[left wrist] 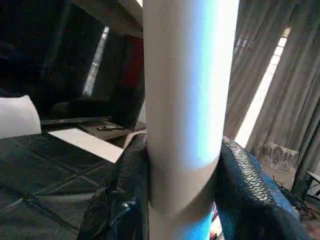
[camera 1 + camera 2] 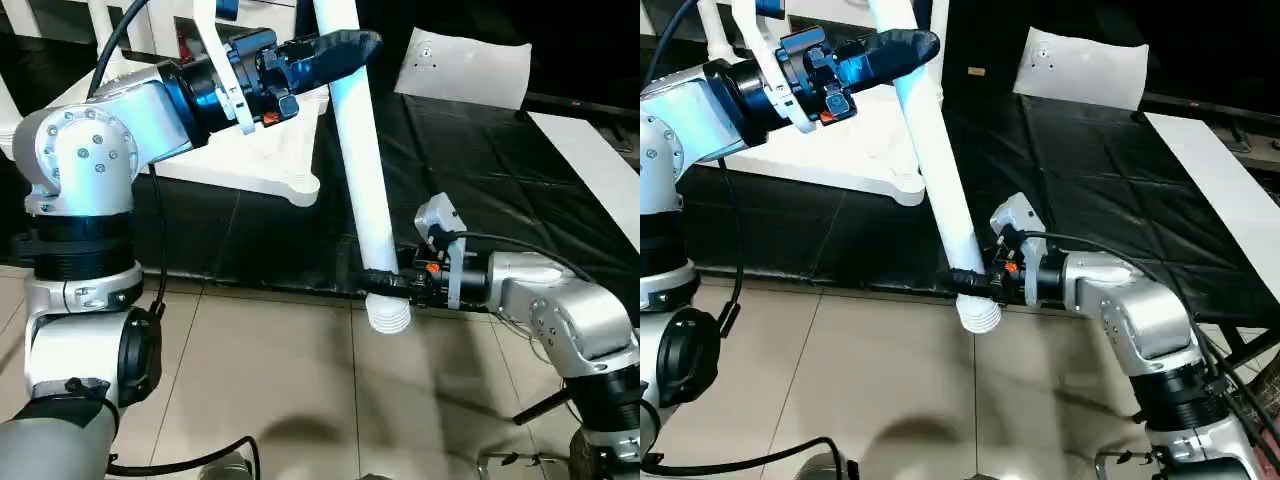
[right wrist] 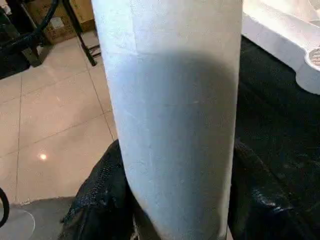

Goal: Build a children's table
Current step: Pick table leg

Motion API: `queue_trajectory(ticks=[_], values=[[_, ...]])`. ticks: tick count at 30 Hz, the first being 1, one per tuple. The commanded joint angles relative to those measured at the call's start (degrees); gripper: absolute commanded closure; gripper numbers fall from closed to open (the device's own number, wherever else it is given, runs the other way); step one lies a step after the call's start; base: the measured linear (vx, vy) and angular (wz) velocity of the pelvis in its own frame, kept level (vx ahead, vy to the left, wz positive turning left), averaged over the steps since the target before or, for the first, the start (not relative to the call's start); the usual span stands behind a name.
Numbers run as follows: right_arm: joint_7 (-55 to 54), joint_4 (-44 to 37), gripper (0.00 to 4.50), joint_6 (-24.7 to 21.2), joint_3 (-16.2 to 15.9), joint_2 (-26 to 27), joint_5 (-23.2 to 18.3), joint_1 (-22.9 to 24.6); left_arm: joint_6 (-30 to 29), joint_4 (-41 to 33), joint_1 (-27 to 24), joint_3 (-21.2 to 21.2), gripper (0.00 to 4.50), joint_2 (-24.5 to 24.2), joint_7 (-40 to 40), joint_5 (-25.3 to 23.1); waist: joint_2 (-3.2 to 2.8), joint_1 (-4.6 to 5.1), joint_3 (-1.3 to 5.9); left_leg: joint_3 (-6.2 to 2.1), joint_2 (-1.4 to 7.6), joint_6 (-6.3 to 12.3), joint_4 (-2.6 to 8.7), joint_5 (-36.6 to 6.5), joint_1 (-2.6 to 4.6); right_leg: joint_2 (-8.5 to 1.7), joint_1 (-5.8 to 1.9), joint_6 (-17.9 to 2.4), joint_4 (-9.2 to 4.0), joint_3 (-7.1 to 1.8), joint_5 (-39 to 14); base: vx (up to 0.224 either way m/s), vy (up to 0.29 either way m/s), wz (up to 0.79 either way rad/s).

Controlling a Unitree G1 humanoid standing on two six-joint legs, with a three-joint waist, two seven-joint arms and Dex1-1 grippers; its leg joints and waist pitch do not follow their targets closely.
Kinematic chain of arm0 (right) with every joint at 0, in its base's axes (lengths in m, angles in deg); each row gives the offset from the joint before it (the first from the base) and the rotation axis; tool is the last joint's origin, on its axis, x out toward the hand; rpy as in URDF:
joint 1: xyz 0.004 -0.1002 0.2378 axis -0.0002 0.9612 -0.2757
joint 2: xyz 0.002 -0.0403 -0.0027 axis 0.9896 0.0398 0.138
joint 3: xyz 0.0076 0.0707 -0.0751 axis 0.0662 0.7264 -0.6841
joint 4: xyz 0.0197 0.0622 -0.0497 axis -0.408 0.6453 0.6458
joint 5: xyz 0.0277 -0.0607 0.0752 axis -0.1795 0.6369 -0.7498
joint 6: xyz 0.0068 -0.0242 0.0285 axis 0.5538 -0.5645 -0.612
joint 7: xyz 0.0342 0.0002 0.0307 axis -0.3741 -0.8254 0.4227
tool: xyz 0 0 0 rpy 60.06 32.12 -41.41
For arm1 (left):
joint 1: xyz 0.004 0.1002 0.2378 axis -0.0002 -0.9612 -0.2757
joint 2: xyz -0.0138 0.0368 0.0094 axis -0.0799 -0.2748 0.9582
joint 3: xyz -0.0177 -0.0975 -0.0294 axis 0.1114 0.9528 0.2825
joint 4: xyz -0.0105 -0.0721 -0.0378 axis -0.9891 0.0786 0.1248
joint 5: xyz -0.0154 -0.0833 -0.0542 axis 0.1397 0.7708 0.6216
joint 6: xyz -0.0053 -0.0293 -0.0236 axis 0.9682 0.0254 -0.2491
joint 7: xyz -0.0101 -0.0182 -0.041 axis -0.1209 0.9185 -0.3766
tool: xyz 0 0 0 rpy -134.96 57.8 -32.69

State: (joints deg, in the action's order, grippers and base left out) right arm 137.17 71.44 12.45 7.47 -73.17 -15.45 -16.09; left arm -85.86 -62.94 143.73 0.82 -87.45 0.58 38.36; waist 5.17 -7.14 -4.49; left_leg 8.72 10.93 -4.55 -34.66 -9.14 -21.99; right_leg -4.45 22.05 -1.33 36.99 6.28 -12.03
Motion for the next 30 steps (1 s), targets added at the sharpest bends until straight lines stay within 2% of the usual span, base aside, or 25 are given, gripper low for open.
queue_trajectory(ticks=[1, 2, 4, 6, 8, 12, 17, 18, 20, 22, 23, 26, 27, 30], values=[[-0.35, -0.88, 2.58, 0.21, 1.43, 0.39, -1.36, 0.36, 0.54, -0.74, 1.35, 0.43, 3.02, 0.72, 0.22, 1.43, -1.05, -0.13, 4.62, -0.35, 2.54, -2.48, 3.95, -9.82, 0.90, -4.59, -3.21, -8.83, -4.79, -3.71, -8.91, 0.000, 0.000, 0.00], [-0.64, -0.96, 2.59, 0.25, 1.65, 0.68, -1.47, 0.42, 1.02, -0.79, 1.32, 0.50, 2.67, 0.84, 0.34, 1.23, -0.99, -0.10, 4.64, -0.33, 2.53, -2.48, 3.96, -9.87, 0.90, -4.57, -3.22, -8.89, -4.82, -3.71, -8.81, 0.000, 0.000, 0.00], [-1.89, -1.20, 2.59, 0.01, 2.38, 1.61, -1.80, 0.58, 1.40, -0.66, 1.29, 1.04, 2.32, 1.52, 1.03, 1.40, -1.23, -0.13, 4.64, -0.36, 2.54, -2.69, 3.98, -10.41, 0.96, -4.61, -3.20, -9.06, -4.90, -3.73, -8.74, 0.000, 0.000, 0.00], [-2.35, -1.27, 2.59, -0.34, 2.65, 1.95, -2.04, 0.61, 1.18, -0.62, 1.26, 1.32, 2.29, 1.83, 1.57, 1.61, -1.15, -0.22, 4.68, -0.33, 2.47, -2.62, 3.94, -10.47, 0.96, -4.66, -3.30, -9.30, -4.93, -3.70, -8.52, 0.000, 0.000, 0.00], [-4.09, -1.78, 2.59, -1.77, 3.95, 3.88, -3.62, 0.68, 2.47, -1.21, 0.37, 1.67, 2.06, 3.76, 3.45, 1.37, -1.57, -0.29, 4.71, -0.46, 2.57, -2.79, 3.97, -10.56, 1.01, -4.65, -3.22, -9.57, -4.73, -3.70, -7.76, 0.000, 0.000, 0.00], [-5.60, -3.05, 2.61, -3.21, 5.43, 6.63, -6.29, 0.98, 4.24, -2.32, -2.04, 2.32, 1.75, 7.53, 7.57, 0.89, -1.47, -0.50, 4.78, -0.52, 2.75, -2.84, 4.07, -10.98, 1.01, -4.73, -3.34, -10.04, -4.73, -3.71, -6.43, 0.000, 0.000, 0.00], [-6.96, -3.38, 2.62, -3.81, 5.62, 8.18, -7.05, 0.93, 4.82, -4.55, -4.78, 1.87, 1.41, 10.89, 10.57, 0.92, -1.35, -0.88, 4.80, -0.41, 2.59, -2.92, 4.09, -10.90, 1.05, -4.62, -3.34, -8.75, -4.95, -3.75, -7.84, 0.000, 0.000, 0.00], [-7.92, -3.43, 2.62, -4.42, 5.56, 8.78, -7.15, 0.78, 4.37, -5.55, -6.01, 1.56, 1.10, 12.16, 12.70, 0.87, -1.29, -0.83, 4.82, -0.52, 2.81, -3.17, 4.17, -10.72, 0.96, -4.69, -3.42, -8.80, -4.79, -3.79, -7.31, 0.000, 0.000, 0.00], [-9.79, -3.46, 2.62, -5.24, 5.36, 9.62, -6.64, 0.39, 4.76, -6.99, -7.74, 0.30, 1.07, 13.15, 14.62, -0.47, -1.34, -0.91, 4.79, -0.46, 2.75, -3.24, 4.12, -11.20, 1.13, -4.71, -3.21, -8.64, -4.94, -3.77, -7.70, 0.000, 0.000, 0.00], [-12.45, -3.40, 2.62, -6.33, 5.54, 10.92, -6.24, -0.10, 5.90, -8.78, -9.61, -2.04, 1.02, 13.39, 15.85, -3.14, -0.87, -0.75, 4.68, -0.49, 2.75, -3.28, 4.33, -11.21, 1.05, -4.63, -3.16, -7.52, -5.19, -3.78, -9.53, 0.000, 0.000, 0.00], [-13.46, -3.47, 2.62, -6.51, 5.47, 11.43, -6.07, -0.24, 6.24, -9.52, -10.47, -2.93, 0.83, 13.69, 16.88, -4.25, -0.80, -0.74, 4.67, -0.43, 2.72, -3.32, 4.30, -11.24, 1.07, -4.65, -3.12, -7.10, -5.24, -3.81, -10.06, 0.000, 0.000, 0.00], [-14.72, -3.99, 2.62, -5.87, 4.61, 12.11, -5.29, -0.24, 7.03, -11.09, -12.58, -5.09, 0.66, 14.29, 19.37, -7.00, -0.93, -0.76, 4.59, -0.46, 2.71, -3.75, 4.36, -12.08, 1.09, -4.69, -2.97, -5.15, -5.51, -3.87, -12.79, 0.000, 0.000, 0.00], [-15.39, -4.09, 2.62, -5.72, 4.53, 12.59, -5.04, -0.26, 7.32, -11.65, -13.36, -4.86, 0.63, 15.39, 21.36, -7.40, -0.93, -0.76, 4.62, -0.48, 2.71, -3.85, 4.40, -11.86, 1.05, -4.58, -2.96, -4.63, -5.54, -3.86, -12.44, 0.000, 0.000, 0.00], [-17.23, -4.02, 2.62, -5.37, 4.71, 13.85, -4.54, -0.48, 8.86, -12.71, -14.90, -3.47, 0.61, 18.66, 26.72, -8.35, -0.82, -0.55, 4.58, -0.50, 2.71, -3.89, 4.35, -12.15, 0.88, -4.67, -3.01, -4.73, -5.56, -3.86, -11.81, 0.000, 0.000, 0.00]])
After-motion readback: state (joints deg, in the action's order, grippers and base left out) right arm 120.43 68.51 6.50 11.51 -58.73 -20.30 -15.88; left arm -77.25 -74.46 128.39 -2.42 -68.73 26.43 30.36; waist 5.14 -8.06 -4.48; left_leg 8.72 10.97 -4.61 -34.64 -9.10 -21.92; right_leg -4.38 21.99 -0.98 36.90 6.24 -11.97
